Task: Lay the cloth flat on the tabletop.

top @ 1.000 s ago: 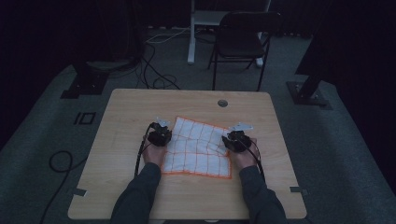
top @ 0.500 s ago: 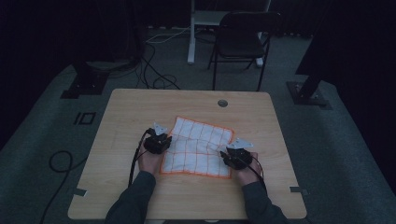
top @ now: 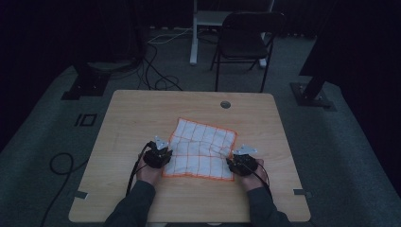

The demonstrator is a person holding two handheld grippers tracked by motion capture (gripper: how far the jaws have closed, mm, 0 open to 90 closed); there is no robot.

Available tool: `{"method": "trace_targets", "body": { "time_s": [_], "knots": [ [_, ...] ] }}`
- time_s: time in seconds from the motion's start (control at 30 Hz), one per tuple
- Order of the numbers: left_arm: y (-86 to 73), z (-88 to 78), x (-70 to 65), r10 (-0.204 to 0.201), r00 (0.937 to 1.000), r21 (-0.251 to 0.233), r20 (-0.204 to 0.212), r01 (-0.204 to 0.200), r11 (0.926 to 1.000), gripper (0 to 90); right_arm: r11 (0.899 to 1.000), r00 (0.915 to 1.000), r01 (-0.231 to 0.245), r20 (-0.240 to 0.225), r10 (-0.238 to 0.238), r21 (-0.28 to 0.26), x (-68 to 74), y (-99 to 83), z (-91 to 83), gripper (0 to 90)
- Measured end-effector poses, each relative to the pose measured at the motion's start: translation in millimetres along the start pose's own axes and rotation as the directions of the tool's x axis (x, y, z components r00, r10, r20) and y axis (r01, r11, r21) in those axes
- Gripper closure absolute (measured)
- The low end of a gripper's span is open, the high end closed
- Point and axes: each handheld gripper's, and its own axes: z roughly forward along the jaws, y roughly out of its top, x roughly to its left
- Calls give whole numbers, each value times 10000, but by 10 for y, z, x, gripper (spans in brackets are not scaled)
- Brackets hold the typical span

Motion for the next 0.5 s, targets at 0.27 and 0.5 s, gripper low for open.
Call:
{"method": "trace_targets", "body": {
  "time_s": [0.27, 0.5],
  "knots": [
    [-88, -76, -28, -13, 9998, -38, 191, 14, 10000, 747, 10000, 9999, -82, -60, 82, 31, -13, -49, -50, 594],
    [-199, -190, -87, -87, 9993, -37, 374, 88, 10000, 748, 9997, 9997, -220, -42, 220, 121, -3, -89, -100, 593]
  ]
}}
